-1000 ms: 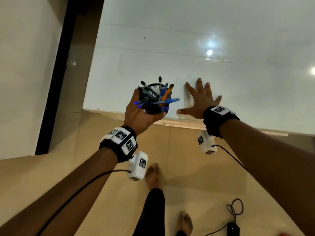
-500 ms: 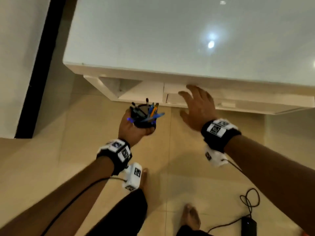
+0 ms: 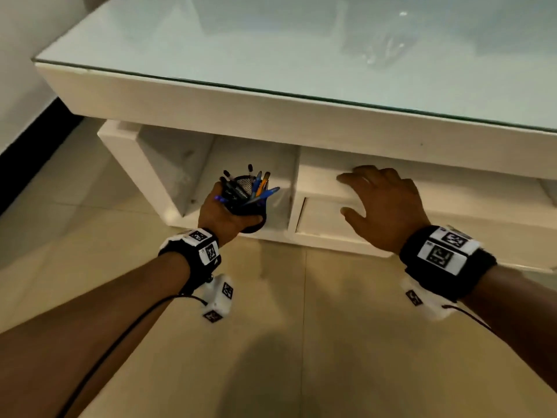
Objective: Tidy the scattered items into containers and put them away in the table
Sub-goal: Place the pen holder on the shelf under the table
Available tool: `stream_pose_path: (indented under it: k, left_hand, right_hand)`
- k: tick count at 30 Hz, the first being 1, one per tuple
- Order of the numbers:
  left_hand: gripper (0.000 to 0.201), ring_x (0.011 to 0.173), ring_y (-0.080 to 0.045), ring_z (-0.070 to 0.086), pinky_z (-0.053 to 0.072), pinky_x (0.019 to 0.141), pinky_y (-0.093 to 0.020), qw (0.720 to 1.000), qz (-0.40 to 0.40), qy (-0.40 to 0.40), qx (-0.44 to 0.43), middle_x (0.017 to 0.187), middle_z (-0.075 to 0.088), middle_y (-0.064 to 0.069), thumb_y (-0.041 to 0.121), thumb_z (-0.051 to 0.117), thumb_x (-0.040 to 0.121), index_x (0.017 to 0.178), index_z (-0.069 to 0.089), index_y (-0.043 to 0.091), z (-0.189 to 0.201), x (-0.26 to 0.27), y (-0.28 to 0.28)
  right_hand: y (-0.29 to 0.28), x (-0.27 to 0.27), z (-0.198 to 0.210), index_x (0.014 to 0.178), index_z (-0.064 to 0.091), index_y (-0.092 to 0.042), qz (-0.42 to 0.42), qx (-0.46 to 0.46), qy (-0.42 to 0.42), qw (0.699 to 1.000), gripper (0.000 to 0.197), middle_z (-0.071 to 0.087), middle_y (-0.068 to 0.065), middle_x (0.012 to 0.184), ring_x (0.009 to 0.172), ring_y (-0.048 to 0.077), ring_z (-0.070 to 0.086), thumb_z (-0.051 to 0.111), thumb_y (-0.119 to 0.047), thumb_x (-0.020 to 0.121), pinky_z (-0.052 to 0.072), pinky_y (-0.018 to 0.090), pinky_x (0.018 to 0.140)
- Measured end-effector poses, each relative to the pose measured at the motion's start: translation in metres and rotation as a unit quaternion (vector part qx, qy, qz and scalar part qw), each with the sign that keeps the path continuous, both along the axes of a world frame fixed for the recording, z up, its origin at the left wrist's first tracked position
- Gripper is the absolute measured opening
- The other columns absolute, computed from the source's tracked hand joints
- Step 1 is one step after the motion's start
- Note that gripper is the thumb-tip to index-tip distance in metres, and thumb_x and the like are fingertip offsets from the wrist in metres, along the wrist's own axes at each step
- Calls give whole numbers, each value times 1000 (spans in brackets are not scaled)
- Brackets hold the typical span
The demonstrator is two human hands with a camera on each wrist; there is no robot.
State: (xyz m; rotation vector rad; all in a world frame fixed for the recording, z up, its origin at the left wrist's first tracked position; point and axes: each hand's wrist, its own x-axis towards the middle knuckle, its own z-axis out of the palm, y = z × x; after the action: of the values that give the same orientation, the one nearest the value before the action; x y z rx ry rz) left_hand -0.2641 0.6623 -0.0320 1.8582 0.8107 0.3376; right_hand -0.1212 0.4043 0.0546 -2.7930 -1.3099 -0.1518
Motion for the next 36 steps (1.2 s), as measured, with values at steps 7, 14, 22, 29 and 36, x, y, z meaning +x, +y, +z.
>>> stream_pose_path:
  k: [7,14,22,29,36]
  left_hand:
    - [84,114,-23,57,46,102,-39,1000,-5,-4,17,124,60,-4,22,92,58,128,47,10,3,47,10]
    - [92,121,-27,54,43,105,-41,999,10,47,19,131,58,-7,22,93,55,133,45,12,-15,38,3]
    - [86,114,-20,53,43,103,-37,998,-3,63,16,122,56,-1,13,90,60,132,44,5,-22,45,12]
    - [98,107,-31,54,49,95,-43,987,78,138,3,116,48,-6,32,90,61,134,28,13,-29,51,14]
    - [96,108,-37,60,50,95,-51,991,108,68,-44,125,57,-22,18,82,70,143,20,20,-36,55,6]
  right_hand:
    - [7,0,-8,136,44,-33,-25,36,-18,999,62,49,0,134,112,29,47,59,-47,78,37,42,84]
    - [6,-9,-1,136,45,-29,-38,25,-14,999,57,49,1,133,114,29,47,57,-42,82,41,43,86]
    - [3,-7,-3,134,50,-31,-38,59,-16,997,53,53,-1,129,111,28,49,59,-38,82,40,44,85]
    - [0,-5,-6,137,45,-32,-37,49,-15,998,58,50,-1,134,114,28,47,59,-38,82,38,43,87]
    - [-1,-1,-5,142,36,-37,-48,32,-3,998,65,41,-1,144,122,28,40,58,-42,82,33,46,95]
